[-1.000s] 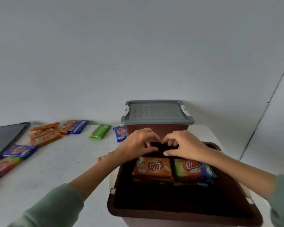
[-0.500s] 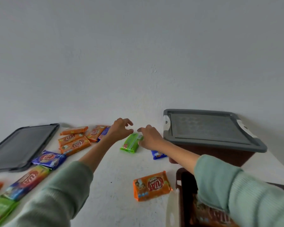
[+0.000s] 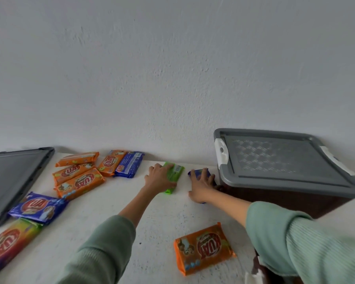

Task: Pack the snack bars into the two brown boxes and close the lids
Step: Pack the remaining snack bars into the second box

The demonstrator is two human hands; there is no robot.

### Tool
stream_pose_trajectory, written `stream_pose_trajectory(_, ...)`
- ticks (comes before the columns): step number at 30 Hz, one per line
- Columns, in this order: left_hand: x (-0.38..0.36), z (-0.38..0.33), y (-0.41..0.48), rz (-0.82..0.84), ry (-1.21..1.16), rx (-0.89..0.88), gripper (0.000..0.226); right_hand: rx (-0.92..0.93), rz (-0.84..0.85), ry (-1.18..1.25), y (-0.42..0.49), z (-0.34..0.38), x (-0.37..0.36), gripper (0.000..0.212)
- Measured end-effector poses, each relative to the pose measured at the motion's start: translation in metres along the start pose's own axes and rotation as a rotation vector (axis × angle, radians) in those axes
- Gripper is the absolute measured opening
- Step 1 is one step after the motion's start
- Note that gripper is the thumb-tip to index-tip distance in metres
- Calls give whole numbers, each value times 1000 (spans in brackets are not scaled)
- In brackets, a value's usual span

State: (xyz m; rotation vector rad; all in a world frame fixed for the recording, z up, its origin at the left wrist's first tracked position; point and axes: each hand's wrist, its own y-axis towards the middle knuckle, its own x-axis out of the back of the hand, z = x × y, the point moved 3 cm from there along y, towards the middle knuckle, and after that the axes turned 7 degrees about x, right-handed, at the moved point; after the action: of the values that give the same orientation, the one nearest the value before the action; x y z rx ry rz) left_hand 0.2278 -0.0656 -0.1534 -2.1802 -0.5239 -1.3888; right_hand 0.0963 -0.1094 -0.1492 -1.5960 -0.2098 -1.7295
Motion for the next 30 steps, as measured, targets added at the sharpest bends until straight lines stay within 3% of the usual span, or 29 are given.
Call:
stream_pose_trajectory(9,16,25,-8,84,114,11,77,134,-69,126,-6,-1,11,80)
stream_pose_trajectory(15,6,38,-26,-118,-9,48,72,159,-42,-4,-6,2,16,78)
stream_pose_trajectory(18,17,45,-35,-131,-159,83,66,230,-12,38,-17,14,21,80)
stream_pose_trajectory(25,87,38,-76,-243,-236,56,60,490,-108,387,-85,51,66,74)
stream_pose_trajectory(30,125,-6,-136,-236,-283,-106,55,666,-253,317,-176,26,115,71)
